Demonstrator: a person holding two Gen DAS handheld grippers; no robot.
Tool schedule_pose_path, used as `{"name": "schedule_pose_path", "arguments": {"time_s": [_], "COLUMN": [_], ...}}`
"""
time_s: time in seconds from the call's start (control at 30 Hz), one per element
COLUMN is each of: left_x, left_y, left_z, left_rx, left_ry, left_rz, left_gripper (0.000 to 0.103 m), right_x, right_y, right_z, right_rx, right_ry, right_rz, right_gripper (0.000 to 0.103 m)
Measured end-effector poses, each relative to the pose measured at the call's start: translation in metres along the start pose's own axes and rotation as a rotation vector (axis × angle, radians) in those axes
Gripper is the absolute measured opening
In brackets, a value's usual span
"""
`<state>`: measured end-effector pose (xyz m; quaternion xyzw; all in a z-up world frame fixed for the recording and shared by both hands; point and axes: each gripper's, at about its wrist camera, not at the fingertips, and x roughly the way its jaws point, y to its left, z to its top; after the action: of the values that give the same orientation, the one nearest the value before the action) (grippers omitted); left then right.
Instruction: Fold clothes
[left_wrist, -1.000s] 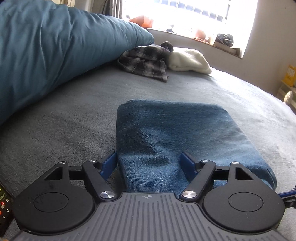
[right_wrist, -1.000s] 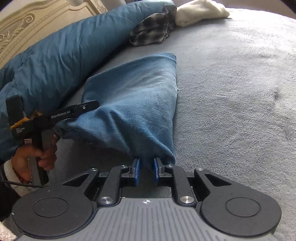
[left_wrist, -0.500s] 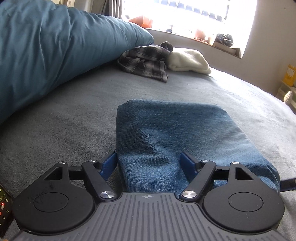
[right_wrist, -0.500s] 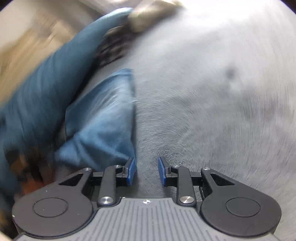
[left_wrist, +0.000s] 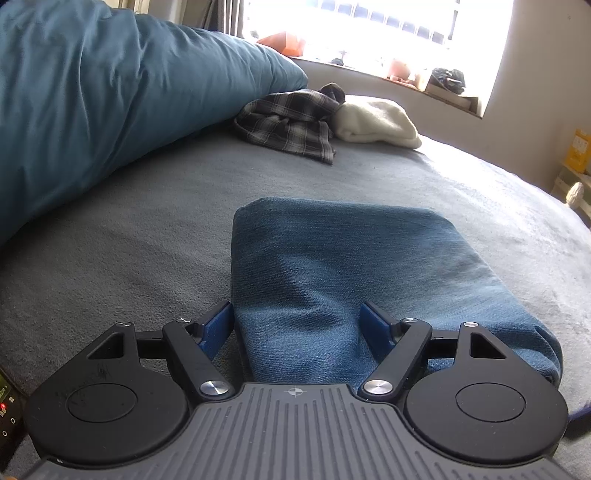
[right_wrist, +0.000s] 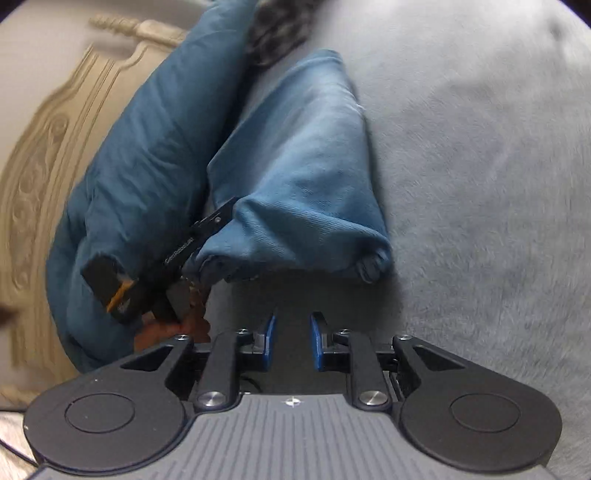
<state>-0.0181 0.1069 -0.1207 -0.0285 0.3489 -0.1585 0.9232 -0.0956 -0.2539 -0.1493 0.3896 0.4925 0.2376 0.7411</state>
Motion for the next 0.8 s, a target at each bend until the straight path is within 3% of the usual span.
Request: {"name": "schedule_pose_path", "arguments": {"time_s": [0.1,0.17,0.23,0.37,0.4,0.47,0.5,0.53,0.73,0.8], "left_x": [0.001,0.001,0.001,0.0,0.0,0.0,0.0,0.0,0.001,0.002], "left_y": [0.001,0.001,0.001,0.001,0.001,0.001,0.001,0.001,0.001,0.001], "left_z": [0.0,0.0,0.0,-0.001,-0.001,-0.001,0.0,0.0,0.001,0.001], "left_rx": [0.001,-0.001,-0.003,-0.002,-0.002,0.001,0.002,0.001,0.006,0.009], "left_ry": [-0.001,-0.003,-0.004,-0.004,-0.005,-0.005,-0.006,-0.005,-0.001,0.001], "left_rz": [-0.004,-0.006,-0.007,-0.006,-0.006,-0.005,-0.003,-0.003,-0.005,-0.007], "left_gripper": [0.076,0.077,0.077,0.077,0.077,0.077,0.077,0.077,0.077,0.077], "right_x": [-0.027,-0.031,-0.03,-0.009,-0.005,0.004,0.009,0.011,0.021,0.024], "right_y": [0.012,0.029,0.042,0.045,0.043,0.039,0.042,0.05,0.082,0.092], "right_z": [0.004,0.003,-0.001,-0.008,-0.009,-0.009,-0.01,-0.016,-0.056,-0.069], "right_rx": [-0.118,-0.305,-0.464,-0.599,-0.612,-0.618,-0.627,-0.68,-1.001,-1.109], "right_ry": [-0.095,-0.119,-0.124,-0.106,-0.113,-0.121,-0.127,-0.155,-0.218,-0.238], "right_rz": [-0.088,-0.252,-0.379,-0.425,-0.426,-0.413,-0.414,-0.438,-0.634,-0.699], "right_gripper": [0.024,0.03,0.051,0.051,0.049,0.033,0.019,0.014,0.001,0.001]}}
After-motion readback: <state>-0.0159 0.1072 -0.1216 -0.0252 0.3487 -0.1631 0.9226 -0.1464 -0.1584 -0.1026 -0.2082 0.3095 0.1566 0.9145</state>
